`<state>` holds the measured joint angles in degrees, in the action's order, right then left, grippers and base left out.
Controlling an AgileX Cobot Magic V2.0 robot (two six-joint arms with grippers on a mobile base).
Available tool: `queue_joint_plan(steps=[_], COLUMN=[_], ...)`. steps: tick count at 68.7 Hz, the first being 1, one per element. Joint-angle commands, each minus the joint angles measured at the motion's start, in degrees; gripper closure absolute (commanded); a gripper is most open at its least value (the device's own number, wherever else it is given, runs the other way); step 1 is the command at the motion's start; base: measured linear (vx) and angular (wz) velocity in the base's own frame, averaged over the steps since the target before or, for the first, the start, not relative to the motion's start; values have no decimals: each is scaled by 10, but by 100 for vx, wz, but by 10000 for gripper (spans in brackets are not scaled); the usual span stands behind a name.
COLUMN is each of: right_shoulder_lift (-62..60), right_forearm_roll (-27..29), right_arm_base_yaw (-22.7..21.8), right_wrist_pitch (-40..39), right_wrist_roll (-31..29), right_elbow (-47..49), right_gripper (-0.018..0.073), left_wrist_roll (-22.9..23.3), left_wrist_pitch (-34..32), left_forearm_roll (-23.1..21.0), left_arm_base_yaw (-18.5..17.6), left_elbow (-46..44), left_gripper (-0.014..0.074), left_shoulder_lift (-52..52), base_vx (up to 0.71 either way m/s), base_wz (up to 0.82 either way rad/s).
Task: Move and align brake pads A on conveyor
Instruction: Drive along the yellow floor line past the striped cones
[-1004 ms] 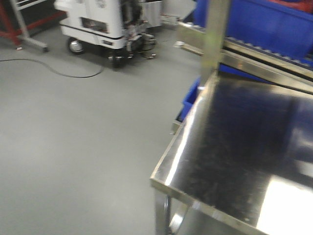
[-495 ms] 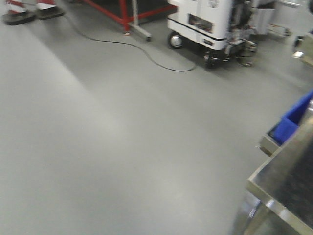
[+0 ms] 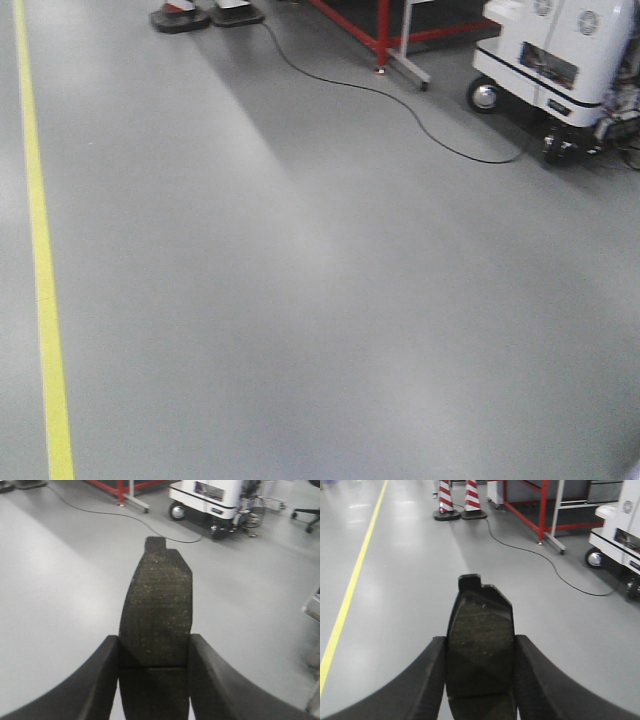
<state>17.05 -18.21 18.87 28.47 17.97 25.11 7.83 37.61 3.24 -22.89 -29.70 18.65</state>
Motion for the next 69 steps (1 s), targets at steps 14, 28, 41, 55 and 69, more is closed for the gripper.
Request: queue_joint_plan(steps=[14,28,41,55,69], right_shoulder_lift=[4,4,4,4,4], right_forearm_roll=[-14,-14,-14,-14,-14], right_arm_base_yaw=[-1,-1,-1,-1,-1], right_wrist_pitch=[-50,-50,-50,-50,-50], right_wrist_roll=[-4,-4,-4,-4,-4], right_elbow=[17,17,17,17,17], right_gripper=[528,528,528,528,528], left_wrist_roll=[1,1,1,1,1], left_wrist_pitch=[-51,-51,-51,-51,-51], left_forearm_roll=[0,0,0,0,0], left_arm_base_yaw=[-2,-2,-2,-2,-2], left_elbow=[-14,-14,-14,-14,-14], left_gripper=[513,513,513,513,513], left_shoulder_lift=[4,4,4,4,4], base_vx=[10,11,13,14,16], base_wz=[37,40,40,40,37])
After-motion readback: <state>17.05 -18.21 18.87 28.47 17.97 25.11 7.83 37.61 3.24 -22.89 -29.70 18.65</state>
